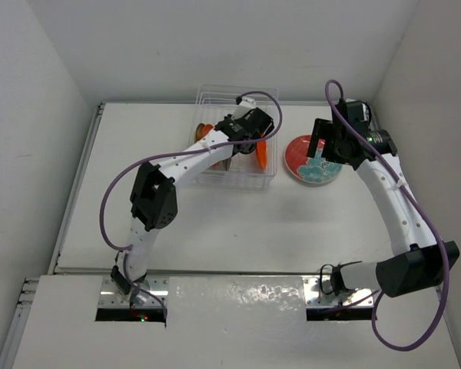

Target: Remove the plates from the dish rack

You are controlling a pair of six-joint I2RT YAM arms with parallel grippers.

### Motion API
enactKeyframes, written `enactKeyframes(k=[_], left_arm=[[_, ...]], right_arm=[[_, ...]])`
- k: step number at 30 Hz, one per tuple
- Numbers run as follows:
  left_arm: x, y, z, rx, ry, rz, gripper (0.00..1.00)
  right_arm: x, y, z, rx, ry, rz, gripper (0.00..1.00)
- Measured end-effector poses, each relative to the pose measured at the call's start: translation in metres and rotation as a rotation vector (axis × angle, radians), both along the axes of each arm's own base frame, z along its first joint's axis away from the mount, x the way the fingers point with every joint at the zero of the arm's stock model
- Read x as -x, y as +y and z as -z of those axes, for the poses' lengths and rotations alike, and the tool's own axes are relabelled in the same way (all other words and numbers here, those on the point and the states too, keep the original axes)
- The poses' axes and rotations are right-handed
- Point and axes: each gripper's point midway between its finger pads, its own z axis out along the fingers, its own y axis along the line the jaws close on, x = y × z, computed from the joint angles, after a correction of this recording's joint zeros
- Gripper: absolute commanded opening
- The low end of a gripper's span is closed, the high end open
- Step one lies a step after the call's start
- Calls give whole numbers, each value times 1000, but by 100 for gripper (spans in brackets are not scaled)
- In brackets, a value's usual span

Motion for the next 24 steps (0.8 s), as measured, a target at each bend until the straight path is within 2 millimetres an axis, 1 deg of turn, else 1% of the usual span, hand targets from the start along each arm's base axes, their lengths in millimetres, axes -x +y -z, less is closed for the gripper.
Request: enactKeyframes(k=[3,7,10,12,13,16,19,20,22,24], left_arm=[[9,1,-8,-11,0,-2,0],[16,5,-25,-6,-23,-8,0],[17,9,-44,8,-58,-18,0],[17,11,-61,21,-87,-26,0],[16,11,-73,36,-105,-28,0],[16,7,-114,122,-180,-26,0],[31,9,-155,242,-235,3,0],[39,13,-167,292,-249,21,0],[63,24,-188,422,-274,72,0],[90,43,-208,530,-290,122,0]], right_arm=[[0,0,0,1,-2,-2,99],[-2,0,-1,0,-8,-4,99],[-5,1,-3,-3,-22,-4,99],[-8,3,-3,-16,-32,-11,99],[-11,8,-4,-37,-44,-27,99],[-22,28,-8,-126,-86,-105,99],[-35,56,-20,-245,-142,-218,99],[-40,69,-25,-301,-163,-266,99],[-51,93,-38,-423,-209,-353,99],[-61,109,-54,-548,-267,-414,99]])
